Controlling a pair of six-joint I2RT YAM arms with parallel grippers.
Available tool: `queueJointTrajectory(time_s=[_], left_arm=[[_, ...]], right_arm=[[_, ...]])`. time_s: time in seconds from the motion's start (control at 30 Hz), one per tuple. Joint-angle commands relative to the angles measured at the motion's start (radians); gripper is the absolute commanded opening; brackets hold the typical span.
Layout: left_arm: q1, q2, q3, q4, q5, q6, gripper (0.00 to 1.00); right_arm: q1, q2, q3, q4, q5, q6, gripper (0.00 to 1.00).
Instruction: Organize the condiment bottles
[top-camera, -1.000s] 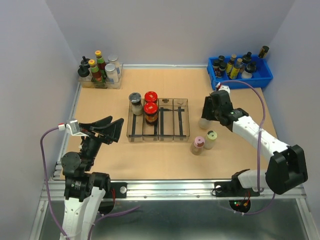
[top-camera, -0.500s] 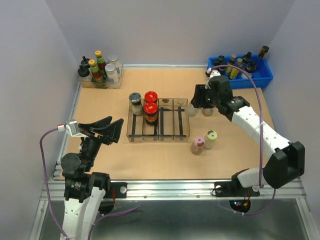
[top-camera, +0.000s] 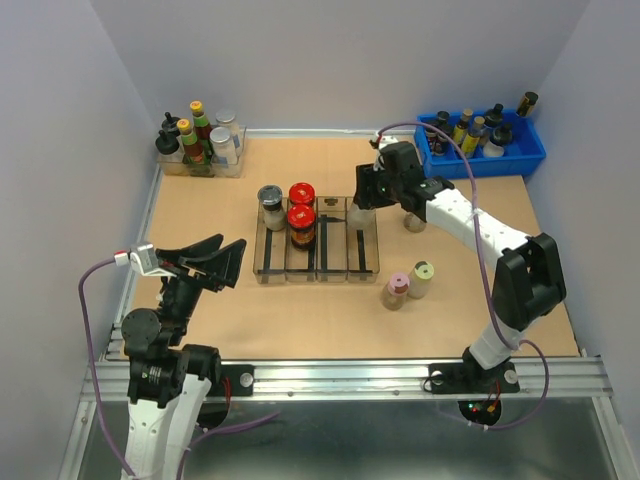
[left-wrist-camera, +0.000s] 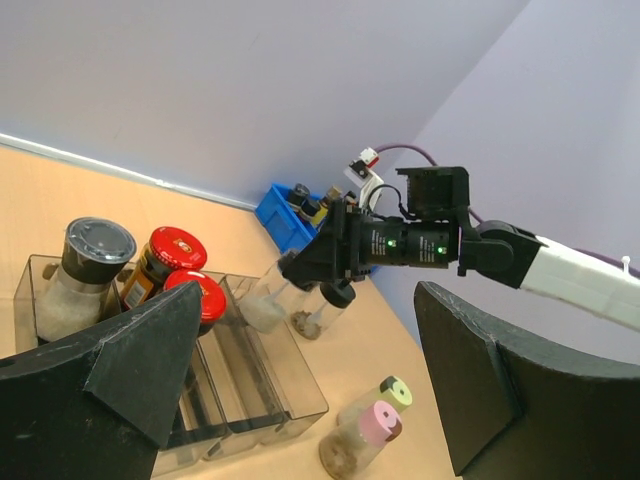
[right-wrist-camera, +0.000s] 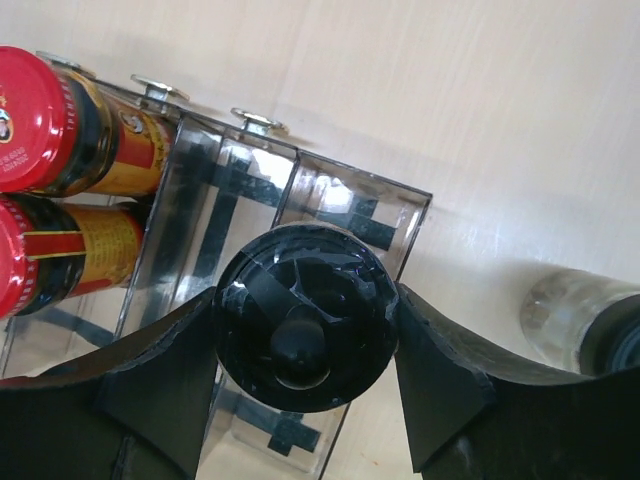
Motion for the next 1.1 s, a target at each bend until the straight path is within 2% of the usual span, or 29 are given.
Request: queueJointTrajectory(time_s=[0.0, 0.23, 0.47, 0.57, 0.6, 0.63, 0.67, 0.73, 0.77, 0.8, 0.83, 0.87, 1.07], left_arm=[[-0.001, -0.013, 0.001, 0.030, -0.003, 0.013, 0.99], [-0.001, -0.009, 0.002, 0.032, -0.004, 0.013, 0.99], [-0.001, -0.001, 0.004, 0.033, -0.003, 0.018, 0.99], [0.001, 0.006, 0.008, 0.035, -0.003, 0.018, 0.99], [-0.001, 0.011, 0.010, 0.035, -0.004, 0.018, 0.99], [-0.001, 0.013, 0.012, 0.036, -0.003, 0.018, 0.99], [-0.001, 0.014, 0.013, 0.036, -0.003, 0.018, 0.99], [-0.001, 0.016, 0.015, 0.039, -0.001, 0.019, 0.99], [-0.001, 0.019, 0.015, 0.039, -0.003, 0.021, 0.99], [-0.001, 0.020, 0.015, 0.041, -0.003, 0.019, 0.99], [-0.001, 0.022, 0.015, 0.042, 0.000, 0.019, 0.99], [-0.001, 0.022, 0.015, 0.042, 0.002, 0.019, 0.99], [-0.001, 0.034, 0.013, 0.052, 0.008, 0.022, 0.99]], right_arm=[[0.017, -0.007, 0.087, 0.075, 0.098, -0.040, 0.00], [0.027, 0.037, 0.103, 0.082, 0.181, -0.063, 0.00], [0.032, 0.116, 0.113, 0.127, 0.186, -0.075, 0.01], [0.038, 0.133, 0.129, 0.141, 0.177, -0.080, 0.05], [0.043, 0.137, 0.132, 0.141, 0.181, -0.080, 0.12], [0.044, 0.142, 0.136, 0.142, 0.183, -0.083, 0.12], [0.047, 0.143, 0.141, 0.145, 0.184, -0.084, 0.25], [0.047, 0.143, 0.144, 0.144, 0.187, -0.089, 0.45], [0.049, 0.143, 0.144, 0.145, 0.187, -0.092, 0.65], [0.050, 0.142, 0.142, 0.145, 0.190, -0.093, 0.74], [0.050, 0.130, 0.138, 0.145, 0.192, -0.093, 0.92], [0.050, 0.123, 0.132, 0.145, 0.192, -0.093, 1.00], [0.052, 0.004, 0.058, 0.142, 0.201, -0.058, 1.00]])
